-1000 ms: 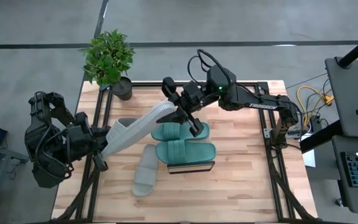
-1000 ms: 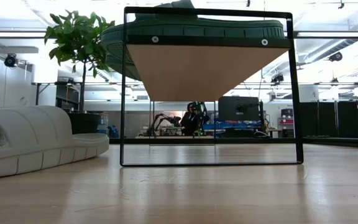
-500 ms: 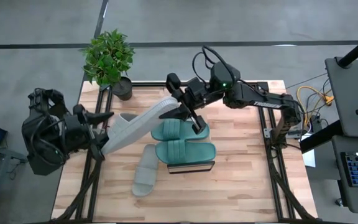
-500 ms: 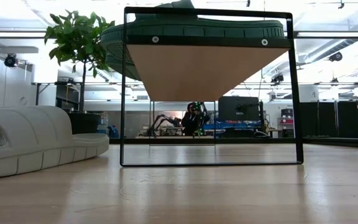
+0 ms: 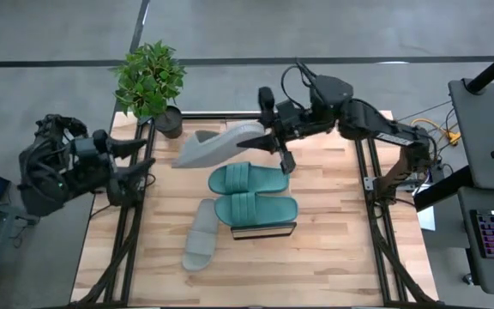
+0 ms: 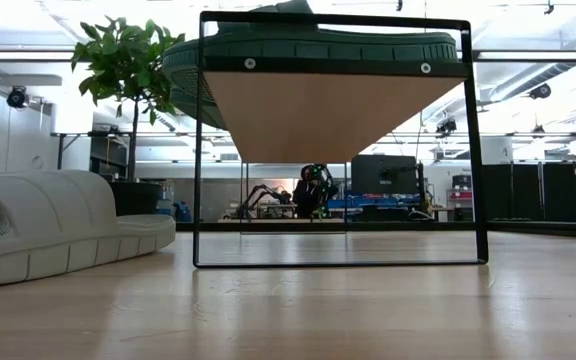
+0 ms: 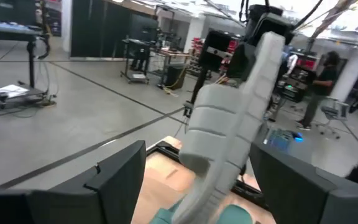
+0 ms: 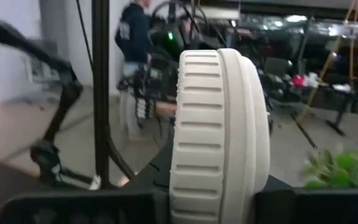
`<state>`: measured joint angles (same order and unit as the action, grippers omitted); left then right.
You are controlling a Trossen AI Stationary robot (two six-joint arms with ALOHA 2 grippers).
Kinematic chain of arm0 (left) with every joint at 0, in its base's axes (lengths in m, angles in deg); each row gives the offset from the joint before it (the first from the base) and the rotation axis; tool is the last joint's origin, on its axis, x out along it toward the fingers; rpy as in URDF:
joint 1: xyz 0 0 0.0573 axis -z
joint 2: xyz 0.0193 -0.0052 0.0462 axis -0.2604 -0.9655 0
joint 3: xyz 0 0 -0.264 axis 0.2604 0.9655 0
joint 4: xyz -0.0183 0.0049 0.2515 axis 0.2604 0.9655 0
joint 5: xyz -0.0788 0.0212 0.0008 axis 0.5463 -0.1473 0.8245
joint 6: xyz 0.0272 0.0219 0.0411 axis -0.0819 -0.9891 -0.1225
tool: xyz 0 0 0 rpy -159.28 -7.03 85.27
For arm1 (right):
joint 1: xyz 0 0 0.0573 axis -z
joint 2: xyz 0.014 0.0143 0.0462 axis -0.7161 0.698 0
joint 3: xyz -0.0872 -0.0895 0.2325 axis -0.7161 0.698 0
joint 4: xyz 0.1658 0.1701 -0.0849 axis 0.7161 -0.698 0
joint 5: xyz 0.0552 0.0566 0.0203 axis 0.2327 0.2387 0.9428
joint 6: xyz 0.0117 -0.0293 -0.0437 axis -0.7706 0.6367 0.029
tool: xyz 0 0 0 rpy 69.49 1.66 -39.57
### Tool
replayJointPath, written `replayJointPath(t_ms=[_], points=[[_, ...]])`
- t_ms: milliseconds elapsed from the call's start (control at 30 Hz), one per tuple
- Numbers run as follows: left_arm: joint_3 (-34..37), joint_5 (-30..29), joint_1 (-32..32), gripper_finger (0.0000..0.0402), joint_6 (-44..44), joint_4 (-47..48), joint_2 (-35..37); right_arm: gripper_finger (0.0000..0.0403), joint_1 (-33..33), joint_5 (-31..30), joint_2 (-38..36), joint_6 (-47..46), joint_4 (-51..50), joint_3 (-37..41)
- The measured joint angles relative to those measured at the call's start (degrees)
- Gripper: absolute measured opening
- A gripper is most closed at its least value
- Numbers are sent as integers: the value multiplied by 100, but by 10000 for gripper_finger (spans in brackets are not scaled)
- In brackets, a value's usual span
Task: Pick and place slides into the shelf
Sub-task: Put the left gray slipper on the shelf
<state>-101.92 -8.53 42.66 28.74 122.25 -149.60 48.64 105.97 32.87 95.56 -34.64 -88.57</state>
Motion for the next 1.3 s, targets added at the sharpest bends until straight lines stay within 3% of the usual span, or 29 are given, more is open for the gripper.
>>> replayJointPath(t_ms=[133,333,433,600,800,1100,1300], points=[[0,14,10,273,-13,10,63,49,-20,-751,-367,564,-793,-1],[2,-2,9,273,-8,17,92,49,-156,-2727,-686,1075,-2122,0],[4,-72,-1,273,111,25,82,49,-228,-3301,-757,1063,-2478,0],[17,-193,-144,273,1282,25,115,49,-353,-3683,-726,1075,-2658,-2],[55,-112,-490,273,3012,27,159,49,-622,-4413,-577,1856,-2675,7],[63,774,-1176,273,3910,24,157,48,-1165,-5549,-363,3750,-2687,10],[63,1980,-1649,273,3861,-162,17,48,-1502,-6144,-162,4593,-2653,48]])
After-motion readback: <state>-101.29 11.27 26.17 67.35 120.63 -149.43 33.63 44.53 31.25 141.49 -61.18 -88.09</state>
